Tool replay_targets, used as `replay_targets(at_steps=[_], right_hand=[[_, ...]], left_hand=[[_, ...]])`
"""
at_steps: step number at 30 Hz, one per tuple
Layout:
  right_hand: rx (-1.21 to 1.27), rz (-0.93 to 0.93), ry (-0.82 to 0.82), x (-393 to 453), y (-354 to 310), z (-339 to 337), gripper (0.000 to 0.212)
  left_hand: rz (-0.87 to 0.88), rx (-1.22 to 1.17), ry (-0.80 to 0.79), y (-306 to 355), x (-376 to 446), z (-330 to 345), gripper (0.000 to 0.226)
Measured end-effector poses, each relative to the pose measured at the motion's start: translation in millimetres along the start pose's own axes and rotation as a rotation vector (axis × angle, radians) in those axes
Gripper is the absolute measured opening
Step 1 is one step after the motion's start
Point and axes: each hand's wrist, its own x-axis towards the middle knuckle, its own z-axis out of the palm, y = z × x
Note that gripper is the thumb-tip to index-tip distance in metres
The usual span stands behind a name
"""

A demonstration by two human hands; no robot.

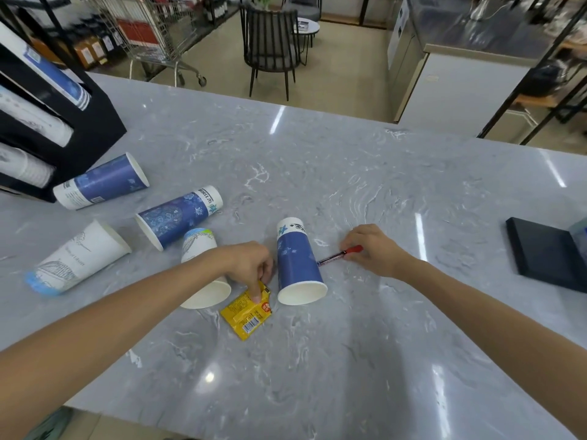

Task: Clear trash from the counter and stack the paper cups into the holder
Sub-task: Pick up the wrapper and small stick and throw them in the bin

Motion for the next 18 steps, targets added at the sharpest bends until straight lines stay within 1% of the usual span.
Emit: replay_targets(at_steps=[3, 7, 12, 15, 18], right_hand=[[-0.017, -0.012, -0.019, -1, 2, -6, 0.015], [0.001, 0.064, -0.057, -7, 1, -18, 0.014], [-0.030, 0.025, -0.067, -15, -6, -36, 0.009], [-0.076, 0.009, -0.053, -20, -14, -47, 0.014], [-0.117, -0.010, -0.069, -24, -25, -57, 0.018]], left_hand=[[0.020, -0.009, 0.024, -2, -1, -2, 0.032], [0.018, -0.069, 0.050, -5, -7, -9, 0.032], [0.029, -0.183, 0.119, -6, -22, -20, 0.032], [0.059, -0.237, 0.168, -9, -35, -27, 0.031], [0.114, -0.292, 0.261, -11, -48, -33, 0.025]])
